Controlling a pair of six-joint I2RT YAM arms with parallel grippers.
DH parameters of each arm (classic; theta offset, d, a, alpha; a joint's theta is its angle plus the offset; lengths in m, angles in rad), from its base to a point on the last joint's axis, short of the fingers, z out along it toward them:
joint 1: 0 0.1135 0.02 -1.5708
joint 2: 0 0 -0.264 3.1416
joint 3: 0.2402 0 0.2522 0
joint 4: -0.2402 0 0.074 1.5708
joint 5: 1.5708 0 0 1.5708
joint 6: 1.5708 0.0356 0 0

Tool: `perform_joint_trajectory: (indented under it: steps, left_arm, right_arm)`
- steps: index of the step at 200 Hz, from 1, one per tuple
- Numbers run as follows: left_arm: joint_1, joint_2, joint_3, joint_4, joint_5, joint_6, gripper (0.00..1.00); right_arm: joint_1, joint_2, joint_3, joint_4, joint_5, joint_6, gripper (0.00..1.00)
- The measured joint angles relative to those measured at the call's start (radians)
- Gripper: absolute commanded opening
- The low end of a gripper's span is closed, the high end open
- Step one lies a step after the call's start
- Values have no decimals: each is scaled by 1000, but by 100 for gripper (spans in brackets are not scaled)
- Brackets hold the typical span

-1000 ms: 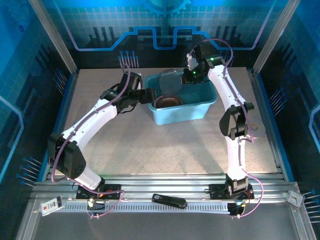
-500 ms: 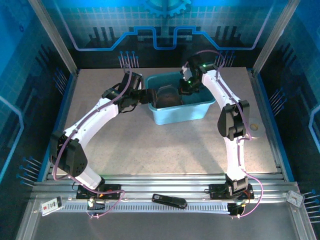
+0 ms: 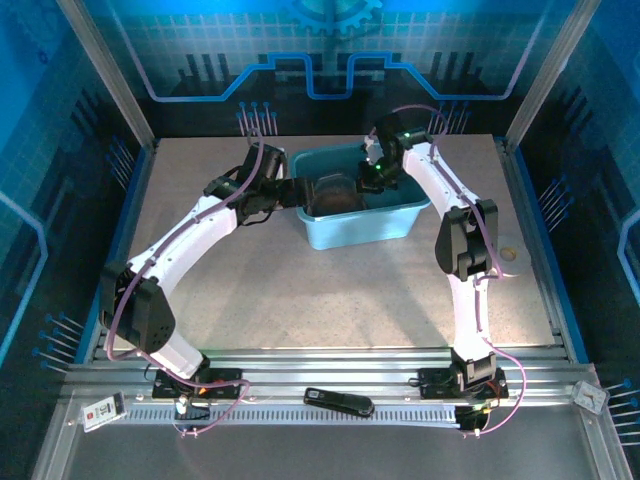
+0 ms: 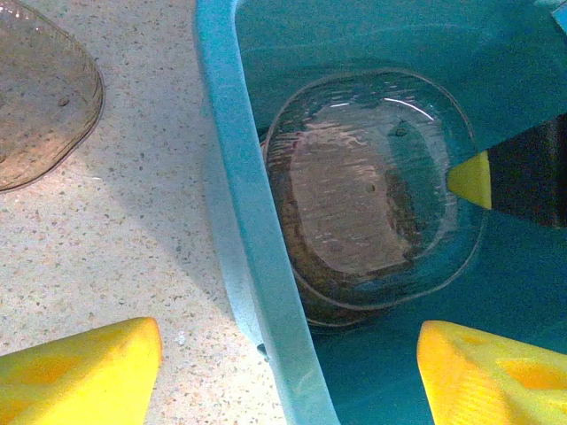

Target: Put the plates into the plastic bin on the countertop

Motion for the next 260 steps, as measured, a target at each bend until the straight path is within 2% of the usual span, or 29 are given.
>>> perform_joint_trajectory:
  steps: [196,260]
  left_arm:
    - [0,12,21,-4,15,0,77]
    - [0,12,21,-4,19,0,77]
  right_arm:
    - [24,71,-38,19,11,15,0]
    - [24,73,-60,35,24,26,5]
